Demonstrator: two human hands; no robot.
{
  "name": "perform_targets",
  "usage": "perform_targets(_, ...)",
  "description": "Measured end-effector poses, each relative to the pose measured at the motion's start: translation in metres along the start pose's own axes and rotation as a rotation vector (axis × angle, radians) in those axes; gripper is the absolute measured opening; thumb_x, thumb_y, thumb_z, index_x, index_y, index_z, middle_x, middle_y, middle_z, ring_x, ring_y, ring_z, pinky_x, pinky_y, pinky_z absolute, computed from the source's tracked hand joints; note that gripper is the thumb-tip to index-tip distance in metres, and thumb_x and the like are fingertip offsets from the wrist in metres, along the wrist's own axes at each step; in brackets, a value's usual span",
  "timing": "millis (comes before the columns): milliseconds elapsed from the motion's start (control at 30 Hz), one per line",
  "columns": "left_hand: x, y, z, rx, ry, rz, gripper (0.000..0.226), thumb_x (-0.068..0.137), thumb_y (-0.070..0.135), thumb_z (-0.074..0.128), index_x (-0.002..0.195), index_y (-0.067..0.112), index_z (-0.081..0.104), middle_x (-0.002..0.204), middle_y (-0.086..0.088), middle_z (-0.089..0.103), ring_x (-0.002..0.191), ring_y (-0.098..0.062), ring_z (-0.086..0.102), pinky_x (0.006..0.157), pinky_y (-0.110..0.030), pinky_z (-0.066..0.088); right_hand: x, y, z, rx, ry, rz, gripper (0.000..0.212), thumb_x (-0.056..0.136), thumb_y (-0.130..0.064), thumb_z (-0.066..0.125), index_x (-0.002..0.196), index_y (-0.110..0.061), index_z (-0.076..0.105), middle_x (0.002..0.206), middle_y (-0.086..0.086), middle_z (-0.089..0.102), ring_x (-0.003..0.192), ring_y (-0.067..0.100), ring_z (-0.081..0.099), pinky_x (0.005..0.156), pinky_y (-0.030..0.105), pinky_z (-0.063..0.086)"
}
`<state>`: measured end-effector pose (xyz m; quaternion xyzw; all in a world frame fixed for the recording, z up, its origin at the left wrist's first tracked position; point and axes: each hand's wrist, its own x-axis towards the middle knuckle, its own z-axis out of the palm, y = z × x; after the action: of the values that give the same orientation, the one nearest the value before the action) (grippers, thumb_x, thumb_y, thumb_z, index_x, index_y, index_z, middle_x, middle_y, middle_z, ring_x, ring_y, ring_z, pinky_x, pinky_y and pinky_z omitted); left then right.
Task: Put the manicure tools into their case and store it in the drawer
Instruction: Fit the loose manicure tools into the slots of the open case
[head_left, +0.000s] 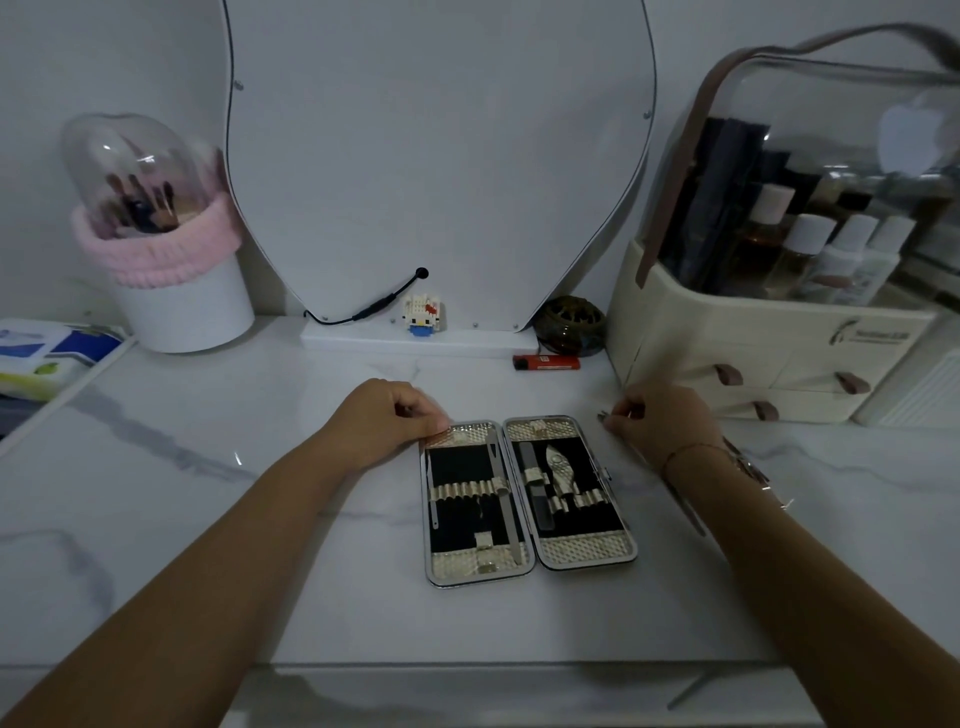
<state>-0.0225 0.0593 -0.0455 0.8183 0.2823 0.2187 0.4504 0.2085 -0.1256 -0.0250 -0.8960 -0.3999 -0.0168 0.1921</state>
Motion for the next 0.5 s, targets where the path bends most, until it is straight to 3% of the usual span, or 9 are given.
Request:
perform_targets(267,0.0009,-0.0009,0.0005,0.014,-0.001,-0.006,0.014,0.073,0.021,0.077,0.065,0.031,0.072,0.071,0.011,0.072,0.072,-0.008,0.063,0.072,-0.024,0.048,-0.0009,0.0037,0.0069,0.054,0.072,-0.040,0.011,0.079,-0.028,0.065,0.080,-0.018,0.070,0.088,0.004,0.065,0.084,0.021,0.058,0.070,0.028,0.045)
perform_targets(400,0.0008,-0.0020,0.0004,0.006,-0.007,-0.006,0.013,0.074,0.021,0.077,0.066,0.031,0.072,0.068,0.014,0.071,0.068,-0.002,0.062,0.069,-0.019,0.047,-0.0015,0.0031,0.0082,-0.015,0.088,-0.108,0.015,0.082,-0.027,0.062,0.082,-0.013,0.068,0.086,0.005,0.060,0.077,0.018,0.051,0.066,0.026,0.036)
perform_targets(500,0.0010,-0.0015,0.0007,0.001,-0.003,-0.004,0.015,0.074,0.020,0.077,0.065,0.031,0.071,0.067,0.015,0.071,0.068,-0.002,0.062,0.069,-0.019,0.047,-0.0006,0.0027,0.0055,-0.035,0.089,-0.147,0.014,0.082,-0.026,0.063,0.079,-0.012,0.067,0.086,0.004,0.057,0.079,0.023,0.057,0.065,0.026,0.035)
